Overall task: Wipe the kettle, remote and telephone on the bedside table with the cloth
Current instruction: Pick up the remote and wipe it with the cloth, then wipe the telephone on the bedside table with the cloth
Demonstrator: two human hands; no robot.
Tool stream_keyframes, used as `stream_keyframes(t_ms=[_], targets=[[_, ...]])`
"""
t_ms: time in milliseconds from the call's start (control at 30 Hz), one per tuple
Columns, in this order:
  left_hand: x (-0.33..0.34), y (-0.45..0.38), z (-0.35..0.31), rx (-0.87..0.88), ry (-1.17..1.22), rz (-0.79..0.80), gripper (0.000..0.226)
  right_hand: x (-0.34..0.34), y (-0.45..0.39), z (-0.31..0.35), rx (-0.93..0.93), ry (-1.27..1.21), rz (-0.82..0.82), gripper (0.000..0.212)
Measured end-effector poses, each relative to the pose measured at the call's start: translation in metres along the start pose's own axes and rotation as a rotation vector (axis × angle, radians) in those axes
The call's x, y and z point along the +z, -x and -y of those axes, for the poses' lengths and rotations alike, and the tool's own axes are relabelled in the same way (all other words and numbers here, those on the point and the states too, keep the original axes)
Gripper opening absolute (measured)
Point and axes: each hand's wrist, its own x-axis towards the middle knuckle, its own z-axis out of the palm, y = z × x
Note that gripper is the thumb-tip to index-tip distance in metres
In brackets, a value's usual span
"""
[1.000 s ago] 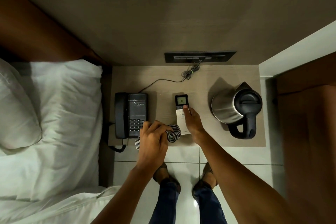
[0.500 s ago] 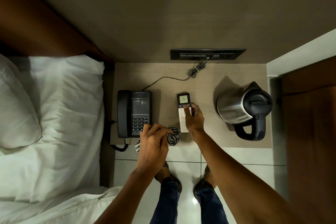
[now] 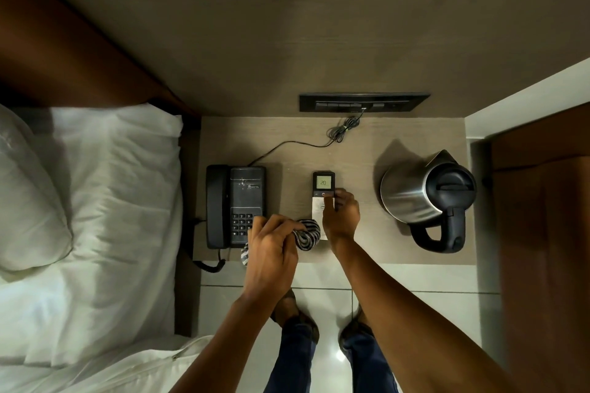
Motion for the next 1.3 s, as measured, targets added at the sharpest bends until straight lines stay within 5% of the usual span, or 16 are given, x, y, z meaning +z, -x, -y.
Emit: stream_keyframes(t_ms=[300,633,733,833,1000,1067,1200,1300], targets=[[-0.007,-0.027,-0.004,0.007,0.002,-0.029,0.032,-0.013,0.008,0.01,-0.227,0.111,-0.002,0.025],[-0.056,-0.079,0.05,-0.145,-0.123,-0.204,0.037,0.039,0.041,0.029,-0.19,0.127,0.514,0.041],[-0.056,-0.101,0.071,-0.152,-0.237,-0.149,0.042,0.058,0.052,0.03,-0.2,0.205,0.62,0.048],[-0.042,-0.111,0.084,-0.121,-0.31,0.015,0.052,0.078,0.062,0.026,-0.209,0.218,0.604,0.047],[-0.026,-0.086,0.101,-0.03,-0.4,0.044,0.06,0.088,0.056,0.015,-0.195,0.235,0.535,0.037],[-0.027,-0.061,0.109,-0.005,-0.398,0.094,0.063,0.085,0.053,0.015,-0.095,0.131,0.559,0.049],[-0.032,-0.02,0.115,-0.107,-0.305,0.174,0.054,0.081,0.048,0.015,0.013,0.007,0.597,0.058],[-0.035,-0.037,0.102,-0.189,-0.175,0.087,0.05,0.08,0.047,0.014,0.087,-0.07,0.621,0.057]])
